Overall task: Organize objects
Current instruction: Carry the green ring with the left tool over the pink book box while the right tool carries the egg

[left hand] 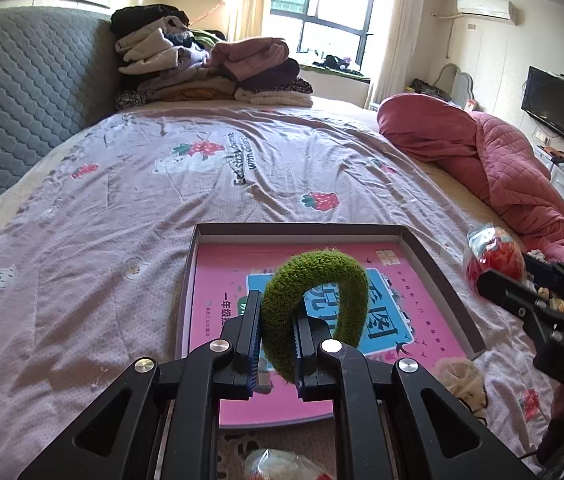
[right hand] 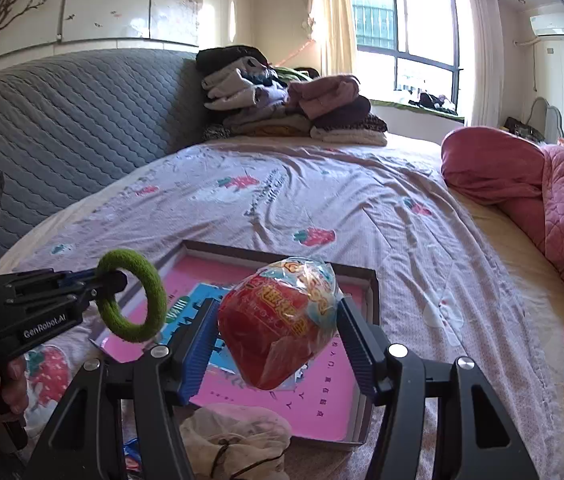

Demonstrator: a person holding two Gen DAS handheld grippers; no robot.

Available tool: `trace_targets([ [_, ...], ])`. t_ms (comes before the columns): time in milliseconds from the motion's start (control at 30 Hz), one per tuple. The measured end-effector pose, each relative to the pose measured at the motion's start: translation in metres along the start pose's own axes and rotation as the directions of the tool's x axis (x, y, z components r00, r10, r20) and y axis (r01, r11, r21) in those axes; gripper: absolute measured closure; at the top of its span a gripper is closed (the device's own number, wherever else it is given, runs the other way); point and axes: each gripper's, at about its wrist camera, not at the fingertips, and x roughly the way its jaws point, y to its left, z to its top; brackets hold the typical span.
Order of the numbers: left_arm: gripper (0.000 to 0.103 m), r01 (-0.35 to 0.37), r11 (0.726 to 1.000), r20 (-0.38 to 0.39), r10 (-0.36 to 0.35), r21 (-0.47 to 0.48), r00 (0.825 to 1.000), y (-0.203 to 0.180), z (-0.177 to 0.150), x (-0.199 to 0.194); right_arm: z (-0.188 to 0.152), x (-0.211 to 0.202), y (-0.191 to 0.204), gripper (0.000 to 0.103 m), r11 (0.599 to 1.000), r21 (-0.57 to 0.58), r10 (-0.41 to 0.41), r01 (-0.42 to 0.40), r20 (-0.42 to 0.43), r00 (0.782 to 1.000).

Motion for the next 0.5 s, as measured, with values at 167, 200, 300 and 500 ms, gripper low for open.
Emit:
trace_targets([
  [167, 0.090, 0.001, 1.000, -0.017, -0.001, 0.002, 1.000, 0.003, 0.000, 0.016, -0.010, 0.019, -0.010, 0.043, 0.999, 0.033, 0.006, -0.005, -0.050, 0.999],
  [200, 0.090, 0.001, 1.000, -0.024, -0.001, 0.002, 1.000, 0.004, -0.001, 0.019, -0.011, 0.022, -0.011, 0.043, 1.000, 0.028, 0.003, -0.002, -0.056, 0.998],
  [300, 0.090, -0.008, 1.000, -0.040, 0.008, 0.006, 0.999, 0.007, -0.005, 0.028, -0.015, 0.030, -0.012, 0.043, 1.000, 0.006, -0.030, 0.031, -0.069, 0.997],
  [500, 0.090, -0.017, 1.000, -0.058, 0.017, 0.000, 0.998, 0.014, -0.011, 0.038, -0.021, 0.043, -0.016, 0.043, 0.999, 0.016, -0.026, 0.028, -0.104, 0.994],
])
